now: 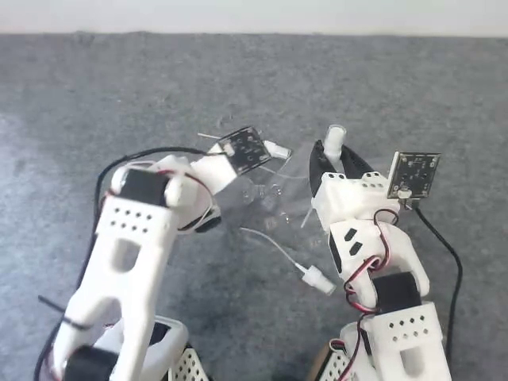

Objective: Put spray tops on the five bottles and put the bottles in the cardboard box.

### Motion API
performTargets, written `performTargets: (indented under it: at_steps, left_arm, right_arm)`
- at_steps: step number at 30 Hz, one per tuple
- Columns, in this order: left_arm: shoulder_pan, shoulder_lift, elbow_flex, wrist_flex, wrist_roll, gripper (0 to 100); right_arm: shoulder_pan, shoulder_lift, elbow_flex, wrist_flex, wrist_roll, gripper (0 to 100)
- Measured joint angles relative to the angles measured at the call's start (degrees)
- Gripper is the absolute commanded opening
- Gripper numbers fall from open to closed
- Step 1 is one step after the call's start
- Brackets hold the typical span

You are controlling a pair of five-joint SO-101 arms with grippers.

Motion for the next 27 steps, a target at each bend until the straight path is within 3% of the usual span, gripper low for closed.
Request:
performTargets:
  at_steps: [27]
  left_arm:
    - [0.4, 42.7, -28.0, -1.4, -6.0, 24]
  right_arm:
    - [0.0, 0.0, 1.6, 0.0, 0.0, 0.7]
